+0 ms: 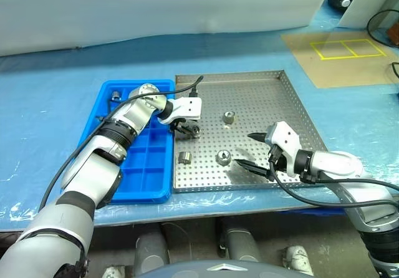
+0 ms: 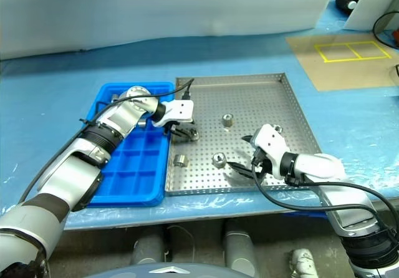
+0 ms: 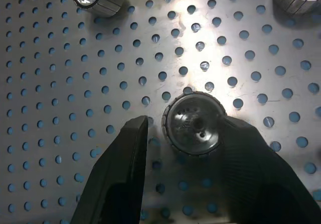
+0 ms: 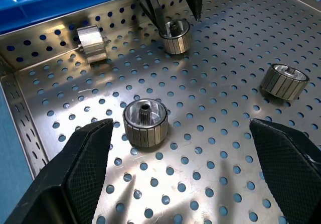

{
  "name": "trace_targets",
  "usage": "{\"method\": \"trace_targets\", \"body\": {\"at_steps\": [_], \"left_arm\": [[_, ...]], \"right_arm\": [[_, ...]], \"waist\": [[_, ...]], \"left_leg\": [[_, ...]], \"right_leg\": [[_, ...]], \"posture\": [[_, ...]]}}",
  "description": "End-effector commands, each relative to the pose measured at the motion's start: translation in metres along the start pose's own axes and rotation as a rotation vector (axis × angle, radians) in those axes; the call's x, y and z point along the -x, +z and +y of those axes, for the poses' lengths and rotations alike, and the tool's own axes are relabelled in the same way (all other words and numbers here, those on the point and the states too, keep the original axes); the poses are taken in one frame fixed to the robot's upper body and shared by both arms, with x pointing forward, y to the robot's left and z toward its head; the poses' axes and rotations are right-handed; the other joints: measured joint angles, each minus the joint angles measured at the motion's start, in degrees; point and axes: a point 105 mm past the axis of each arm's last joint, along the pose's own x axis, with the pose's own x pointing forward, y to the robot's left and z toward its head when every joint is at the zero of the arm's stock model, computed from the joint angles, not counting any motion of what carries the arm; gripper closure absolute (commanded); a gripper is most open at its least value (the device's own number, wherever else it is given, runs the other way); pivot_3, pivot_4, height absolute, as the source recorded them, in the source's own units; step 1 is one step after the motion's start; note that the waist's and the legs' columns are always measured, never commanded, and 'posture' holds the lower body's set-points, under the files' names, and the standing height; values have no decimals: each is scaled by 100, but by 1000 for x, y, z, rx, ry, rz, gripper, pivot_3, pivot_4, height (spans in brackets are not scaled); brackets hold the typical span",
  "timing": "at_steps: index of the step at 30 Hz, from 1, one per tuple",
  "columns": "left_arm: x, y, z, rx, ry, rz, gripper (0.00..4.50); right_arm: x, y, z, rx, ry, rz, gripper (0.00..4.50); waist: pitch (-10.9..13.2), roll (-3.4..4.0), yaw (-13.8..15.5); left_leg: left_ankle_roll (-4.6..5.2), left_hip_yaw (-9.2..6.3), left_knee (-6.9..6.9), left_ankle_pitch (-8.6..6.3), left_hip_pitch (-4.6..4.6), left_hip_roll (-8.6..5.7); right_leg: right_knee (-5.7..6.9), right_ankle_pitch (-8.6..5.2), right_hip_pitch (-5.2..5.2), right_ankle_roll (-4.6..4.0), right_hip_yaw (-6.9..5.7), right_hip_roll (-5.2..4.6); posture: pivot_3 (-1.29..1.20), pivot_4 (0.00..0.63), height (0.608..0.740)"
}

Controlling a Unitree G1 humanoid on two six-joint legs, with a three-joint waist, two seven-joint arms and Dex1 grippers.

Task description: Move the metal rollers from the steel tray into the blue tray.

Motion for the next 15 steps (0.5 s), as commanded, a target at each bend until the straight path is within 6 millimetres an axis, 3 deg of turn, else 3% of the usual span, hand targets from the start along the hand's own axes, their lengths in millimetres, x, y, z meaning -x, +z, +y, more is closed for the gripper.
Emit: {"method": "trace_targets", "body": {"at_steps": [1, 12, 15], "left_arm": [[5, 8, 1, -29, 1, -33, 2238], [-8, 4, -13, -2, -51, -30, 2238], [-7, 5, -16, 4, -71, -41, 2862]], "right_arm": [[3, 6, -2, 35, -17, -18, 0], [3, 2, -5, 53, -39, -4, 0], [3, 2, -5, 57, -46, -3, 0]], "waist": [[0, 0, 1], [0, 0, 2], [0, 0, -4]], "left_leg": [[0, 0, 0, 0, 1, 0], [0, 0, -1, 0, 3, -1], [0, 0, -1, 0, 3, -1]], "right_leg": [[0, -2, 0, 3, 0, 0], [-1, -15, 1, 26, 1, -1], [-1, -17, 1, 29, 1, -1]], "posture": [[-361, 150, 740], [-367, 150, 740], [-366, 150, 740]]}}
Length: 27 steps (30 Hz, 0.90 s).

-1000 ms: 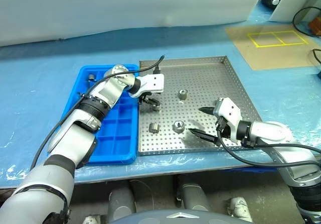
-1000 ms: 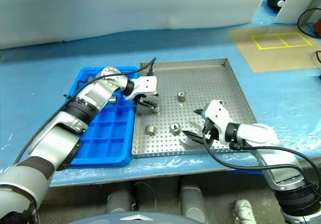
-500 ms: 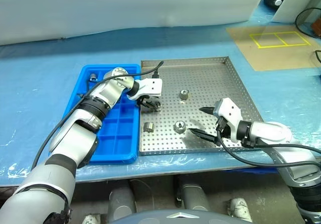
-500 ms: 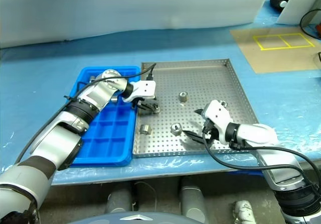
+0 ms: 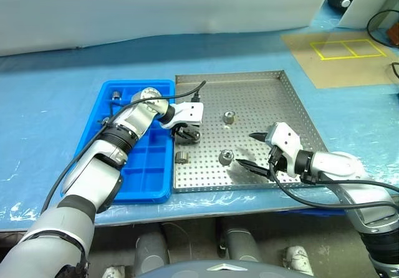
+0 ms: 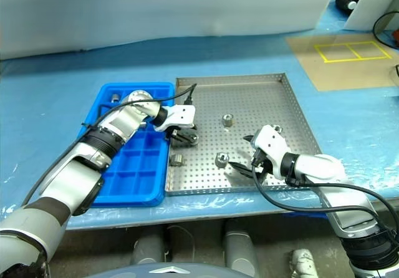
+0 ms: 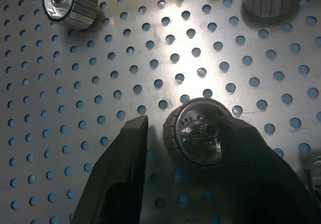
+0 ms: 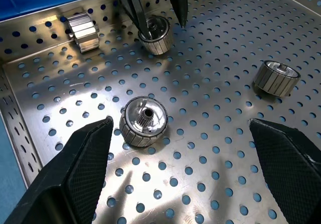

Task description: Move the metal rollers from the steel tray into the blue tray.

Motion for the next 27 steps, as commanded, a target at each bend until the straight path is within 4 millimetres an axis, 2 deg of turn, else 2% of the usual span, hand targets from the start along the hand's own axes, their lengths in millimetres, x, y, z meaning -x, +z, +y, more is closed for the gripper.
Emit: {"method": "trace_targets", "body": {"at_steps": [1, 2, 3, 12, 16, 20, 22, 24, 27], "left_arm": [[2, 2, -7, -2, -37, -17, 3194], [2, 1, -10, -6, -51, -15, 3537], [2, 0, -11, 0, -58, -7, 3659], [1, 2, -5, 12, -1, -10, 3659], [9, 20, 6, 25, 45, -95, 3659], [30, 48, 10, 14, 60, -258, 3659], [47, 61, 8, 24, 56, -358, 3659], [64, 63, 2, 4, 53, -403, 3659], [84, 53, -17, -4, 15, -399, 3659]], "right_arm": [[2, 5, -3, 29, -18, -19, 0], [2, 5, -3, 29, -19, -19, 0], [2, 5, -3, 30, -19, -19, 0], [1, 6, -6, 34, -34, -25, 0], [1, 8, -7, 33, -35, -34, 0], [-1, 13, -9, 36, -22, -52, 0], [-3, 18, -10, 44, -1, -66, 0], [-5, 26, -14, 51, 16, -93, 0], [-9, 38, -20, 69, 46, -126, 0]], "waist": [[0, 0, -4], [0, 0, -9], [0, 0, -13], [0, 0, -18], [1, -1, -14], [4, -6, -12], [5, -7, -14], [5, -6, -32], [5, -3, -58]], "left_leg": [[0, 0, 0, 0, 0, 0], [0, 0, 0, 0, 1, 0], [0, 0, 0, 0, 1, 1], [0, 0, -2, 0, 1, 1], [0, 0, -1, 0, -1, -1], [0, 0, -2, 0, -9, 1], [0, 0, -6, 0, -9, 1], [0, 0, -10, 0, -9, 2], [-3, 1, -18, 2, -2, 5]], "right_leg": [[0, 0, 0, 0, 0, 0], [0, 0, 0, 1, 0, 0], [0, -1, -1, 1, 0, 0], [-1, -2, -1, 4, -1, 0], [-1, -2, -1, 4, -1, 0], [-1, -2, -8, 3, -1, 0], [-2, 15, -9, -26, -1, 0], [-2, 18, -12, -31, -1, 1], [0, 18, -14, -32, -2, 4]], "posture": [[-366, 150, 740], [-366, 150, 740], [-366, 150, 740], [-364, 150, 740], [-356, 150, 740], [-334, 150, 740], [-316, 150, 740], [-282, 150, 740], [-241, 150, 740]]}}
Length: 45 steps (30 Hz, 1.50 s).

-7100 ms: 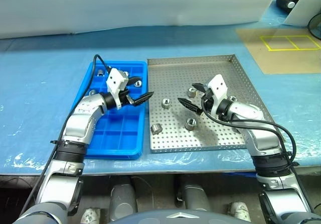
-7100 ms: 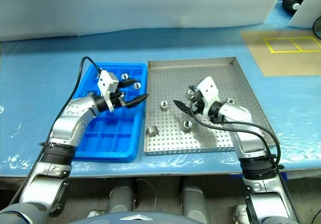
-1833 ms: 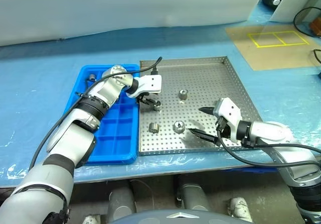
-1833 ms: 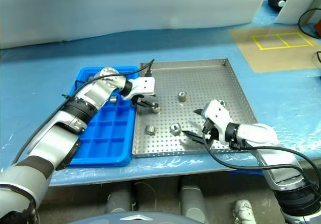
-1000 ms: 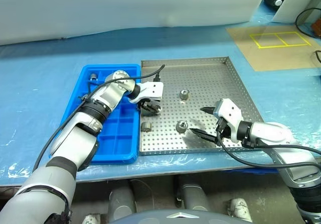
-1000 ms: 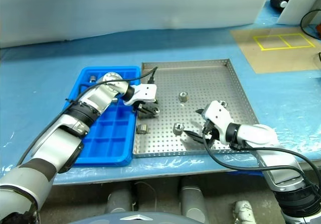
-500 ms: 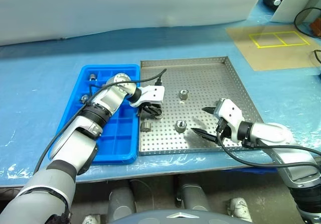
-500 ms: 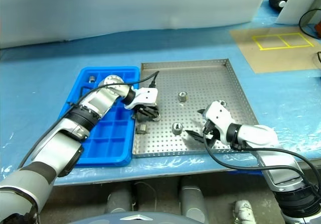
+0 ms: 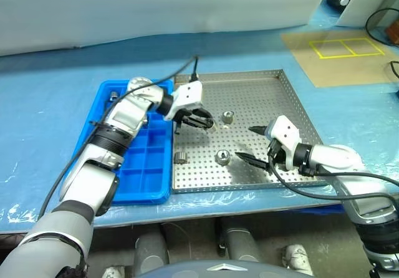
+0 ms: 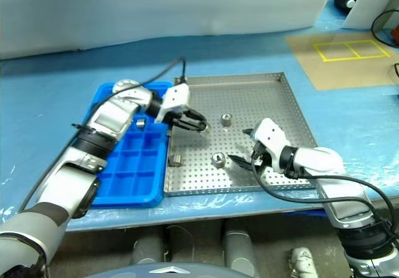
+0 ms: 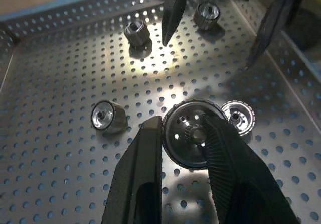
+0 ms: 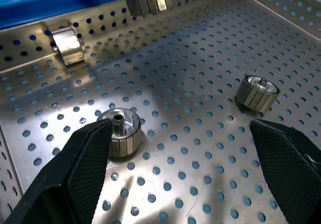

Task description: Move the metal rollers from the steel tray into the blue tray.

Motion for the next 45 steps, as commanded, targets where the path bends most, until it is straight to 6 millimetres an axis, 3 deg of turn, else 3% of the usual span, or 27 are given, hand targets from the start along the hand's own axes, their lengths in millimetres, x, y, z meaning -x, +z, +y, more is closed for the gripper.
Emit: {"method": "trace_targets", "body": {"at_steps": [1, 5, 9, 17, 24, 28, 32, 36, 45], "left_arm": [[28, 4, -19, -15, -34, -20, 3659], [52, -11, -35, 12, -3, 34, 3659], [74, -24, -36, 37, 126, 70, 3659], [107, -9, -15, 21, 415, 19, 3659], [154, -29, -36, 62, 545, 155, 3659], [186, -45, -63, 126, 560, 266, 3659], [211, -52, -74, 170, 640, 316, 3659], [216, -65, -86, 218, 662, 339, 3659], [193, -92, -91, 279, 667, 322, 3659]], "right_arm": [[-4, 18, -5, 44, 45, -63, 0], [-13, 32, -8, 72, 110, -104, 0], [-27, 53, -6, 110, 210, -168, 0], [-55, 67, -7, 180, 334, -201, 0], [-71, 71, -2, 206, 396, -228, 0], [-74, 74, -1, 211, 408, -242, 0], [-77, 78, 0, 218, 428, -256, 0], [-78, 86, 4, 220, 460, -281, 0], [-76, 96, 13, 236, 520, -297, 0]], "waist": [[0, 2, 1], [4, 7, 78], [7, 9, 179], [9, 8, 473], [14, 0, 551], [16, -4, 633], [17, -7, 717], [17, -7, 815], [16, -12, 855]], "left_leg": [[-2, 1, -5, 1, 5, 0], [-7, 1, -12, 4, 3, 1], [-10, 1, -13, 6, 5, 3], [-17, 0, -13, 10, 3, 5], [-30, -2, -43, 18, 0, 8], [-38, -4, -55, 23, 0, 13], [-39, -4, -64, 23, 0, 12], [-41, -5, -64, 24, 3, 13], [-42, -9, -64, 25, 2, 14]], "right_leg": [[1, 0, 0, 0, 1, 0], [0, -1, 0, -2, -4, -2], [8, 0, -2, -3, -6, -2], [18, 1, -2, -9, -13, -6], [20, -11, -19, -25, -24, -3], [21, -14, -25, -31, -28, 1], [19, -17, -25, -32, -33, 0], [24, -17, -24, -33, -35, -2], [24, -18, -23, -33, -38, -2]], "posture": [[-230, 150, 740], [-151, 150, 740], [-65, 150, 740], [72, 150, 740], [166, 150, 740], [191, 150, 740], [216, 150, 740], [231, 150, 740], [226, 150, 740]]}}
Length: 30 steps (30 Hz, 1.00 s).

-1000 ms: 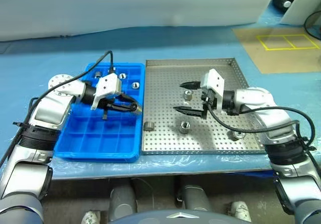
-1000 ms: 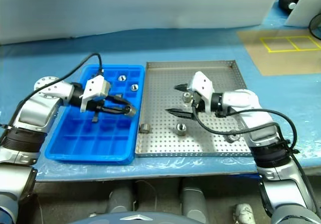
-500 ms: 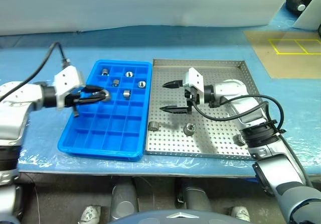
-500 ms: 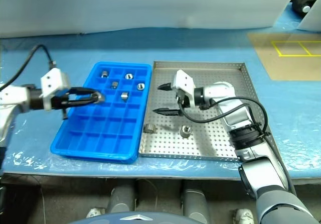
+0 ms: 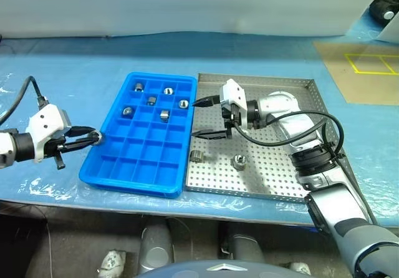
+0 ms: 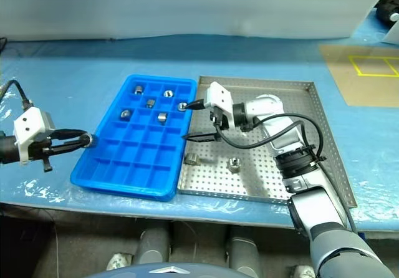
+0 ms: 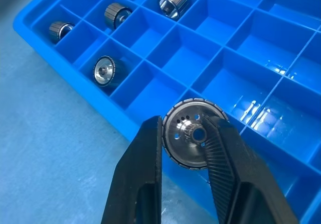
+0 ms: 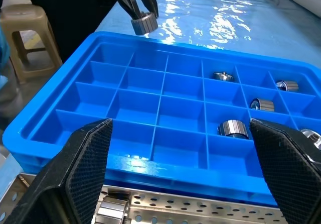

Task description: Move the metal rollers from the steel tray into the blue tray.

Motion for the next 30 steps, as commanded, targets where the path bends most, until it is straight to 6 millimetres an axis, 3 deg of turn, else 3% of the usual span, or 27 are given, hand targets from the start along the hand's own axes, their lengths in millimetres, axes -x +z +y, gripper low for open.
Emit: {"method": "trace_targets", "body": {"at_steps": [1, 7, 15, 16, 20, 24, 30], "left_arm": [[-5, 3, 4, -21, 32, -19, 3659], [-12, -3, 2, 2, 26, -19, 3659], [-13, -3, 10, -3, 40, -1, 964], [-14, 0, 11, -10, 43, -8, 964], [-22, 20, 11, -54, 38, -78, 964], [-38, 59, 7, -97, -6, -203, 964], [-78, 117, -9, -169, -163, -370, 964]], "right_arm": [[1, 18, 1, 50, 19, -37, 0], [3, 16, 2, 48, 9, -23, 0], [5, 13, 0, 49, -17, -10, 0], [5, 13, 0, 48, -19, -9, 0], [7, 11, -1, 47, -29, -4, 0], [12, 10, -3, 40, -52, 4, 0], [36, 3, -9, 23, -143, 54, 0]], "waist": [[0, 0, -2], [-1, -1, -11], [-1, -2, -13], [-1, -2, -14], [-1, -3, -16], [-1, -3, 4], [-1, -3, -6]], "left_leg": [[-1, 0, 0, 0, 0, 0], [-2, 0, 0, 2, 1, 1], [-4, 0, 1, 3, 3, 0], [-4, 0, 0, 3, 3, 0], [-7, -2, 2, 5, 2, -1], [-8, -3, 6, 5, 2, -1], [-11, -5, 38, 7, 5, -2]], "right_leg": [[1, 0, 0, 0, 0, 0], [3, 0, 0, 0, 0, 1], [6, 0, 0, 0, 1, 1], [6, 0, 0, 0, 1, 1], [9, 0, 0, 0, 0, 1], [12, 1, 3, -1, -2, 0], [40, 1, 7, -1, 5, -1]], "posture": [[221, 150, 740], [206, 150, 740], [197, 150, 740], [197, 150, 740], [184, 150, 740], [162, 150, 740], [71, 150, 740]]}}
